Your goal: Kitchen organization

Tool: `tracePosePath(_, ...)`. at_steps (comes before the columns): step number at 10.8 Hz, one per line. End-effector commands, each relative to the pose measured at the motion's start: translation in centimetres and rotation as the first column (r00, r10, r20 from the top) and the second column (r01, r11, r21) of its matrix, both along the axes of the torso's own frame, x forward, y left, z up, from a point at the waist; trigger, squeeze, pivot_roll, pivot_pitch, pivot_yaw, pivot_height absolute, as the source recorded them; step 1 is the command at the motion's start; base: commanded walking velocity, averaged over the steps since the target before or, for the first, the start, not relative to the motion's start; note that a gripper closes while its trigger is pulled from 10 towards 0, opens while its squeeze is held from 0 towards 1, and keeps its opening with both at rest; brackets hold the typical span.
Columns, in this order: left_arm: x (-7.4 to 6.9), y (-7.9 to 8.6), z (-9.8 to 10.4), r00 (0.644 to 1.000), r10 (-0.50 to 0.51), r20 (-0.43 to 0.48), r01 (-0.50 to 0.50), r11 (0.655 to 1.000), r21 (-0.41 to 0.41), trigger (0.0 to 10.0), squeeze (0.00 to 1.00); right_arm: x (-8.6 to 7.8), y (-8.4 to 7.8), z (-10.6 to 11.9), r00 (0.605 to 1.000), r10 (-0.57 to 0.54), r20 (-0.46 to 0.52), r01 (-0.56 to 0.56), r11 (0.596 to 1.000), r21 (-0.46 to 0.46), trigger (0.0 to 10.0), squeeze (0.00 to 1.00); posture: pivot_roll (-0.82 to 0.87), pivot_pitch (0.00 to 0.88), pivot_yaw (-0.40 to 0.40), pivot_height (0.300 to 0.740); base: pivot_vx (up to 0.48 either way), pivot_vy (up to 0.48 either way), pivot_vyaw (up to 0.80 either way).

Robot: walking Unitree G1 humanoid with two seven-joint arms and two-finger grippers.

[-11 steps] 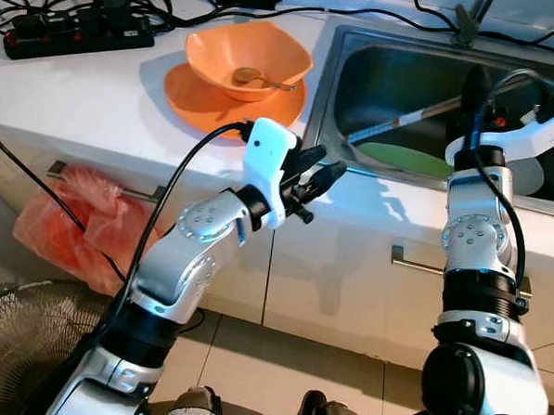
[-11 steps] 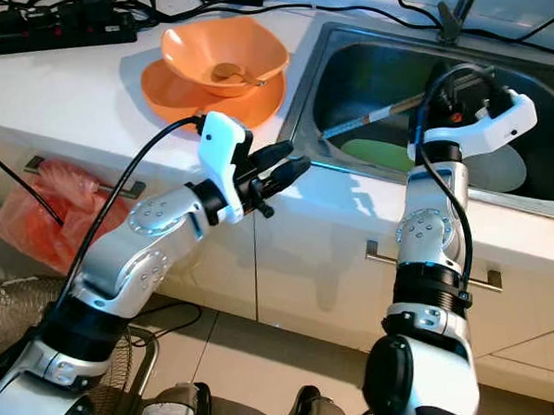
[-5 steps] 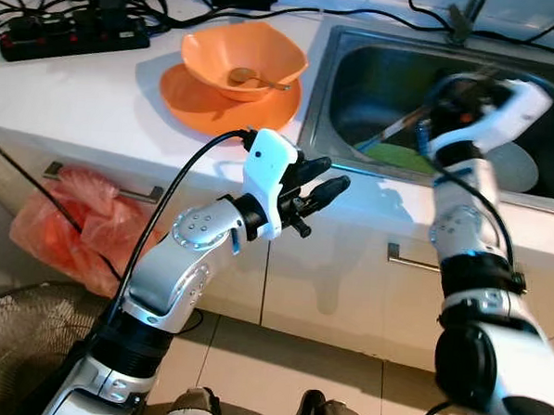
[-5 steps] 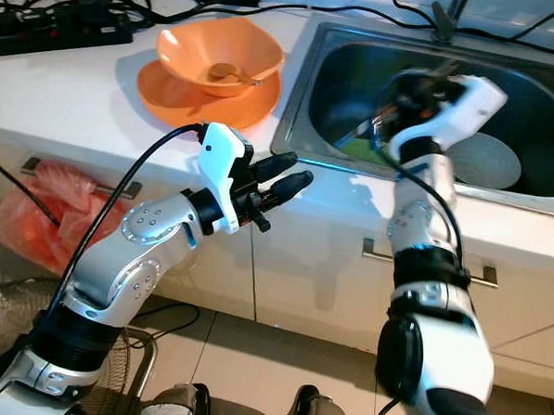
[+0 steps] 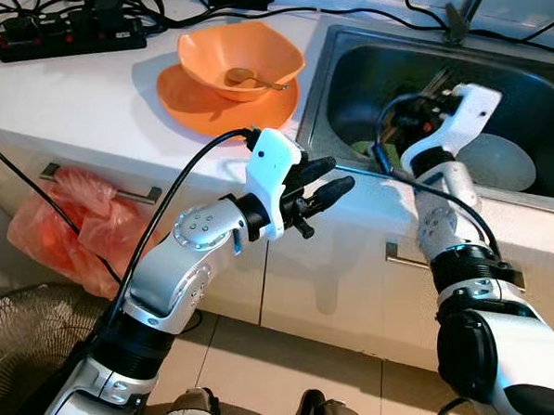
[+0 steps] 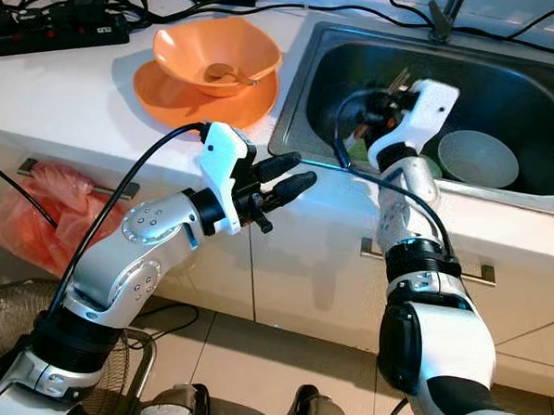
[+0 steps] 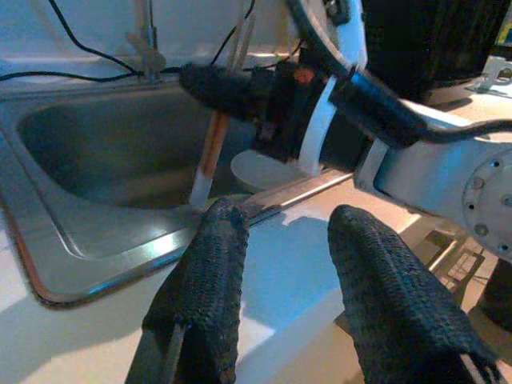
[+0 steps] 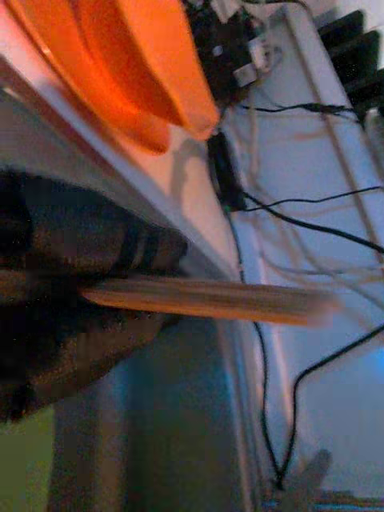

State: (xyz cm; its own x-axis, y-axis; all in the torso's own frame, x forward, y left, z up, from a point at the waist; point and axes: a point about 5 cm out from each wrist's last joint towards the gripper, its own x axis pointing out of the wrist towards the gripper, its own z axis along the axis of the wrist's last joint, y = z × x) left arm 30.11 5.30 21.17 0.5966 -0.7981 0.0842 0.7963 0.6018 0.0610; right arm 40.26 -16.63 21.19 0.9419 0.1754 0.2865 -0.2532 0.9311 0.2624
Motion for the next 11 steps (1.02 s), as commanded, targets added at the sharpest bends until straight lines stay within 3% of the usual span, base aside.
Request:
tracePosePath(1,-0.4,-0.2,0.0,1.000,-0.018,0.002,0.018,1.000,0.009,10.0,0.00,0.2,0.0,0.1,1.000,0.001,-0.011,-0.001,0.999,-0.033,10.0,1.00,0.20,0.146,-0.020,0.740,0.000,0.000,0.00)
tracePosePath(4,-0.4,-0.3,-0.2,1.000,-0.018,-0.003,0.018,1.000,0.009,10.0,0.00,0.3,0.1,-0.2,1.000,0.000,-0.019,-0.001,0.999,-0.046,10.0,1.00,0.20,0.146,-0.020,0.740,0.000,0.000,0.00)
tracePosePath(5,-0.4,-0.3,-0.2,1.000,-0.015,-0.002,0.015,1.000,0.007,10.0,0.00,0.3,0.1,-0.1,1.000,-0.002,-0.017,0.002,0.999,-0.048,10.0,0.72,0.20,0.146,-0.021,0.740,0.000,0.000,0.00)
tracePosePath(6,-0.3,-0.3,-0.2,1.000,0.001,0.003,-0.001,1.000,0.005,10.0,0.00,0.3,0.2,0.3,1.000,-0.006,0.003,0.006,0.999,-0.040,10.0,0.00,0.20,0.145,-0.019,0.740,0.000,0.000,0.00)
tracePosePath(10,0.1,-0.7,0.1,0.997,0.070,0.041,-0.070,0.997,-0.022,10.0,0.00,0.3,-0.5,4.1,0.987,-0.031,0.159,0.023,0.998,0.052,10.0,0.00,0.19,0.139,-0.019,0.740,0.000,0.000,0.00)
tracePosePath(11,0.5,-0.4,0.4,0.985,0.145,0.091,-0.144,0.989,-0.014,10.0,0.00,-0.1,-1.0,5.4,0.975,-0.039,0.218,0.011,0.992,0.127,10.0,0.00,0.19,0.139,-0.021,0.740,0.000,0.000,0.00)
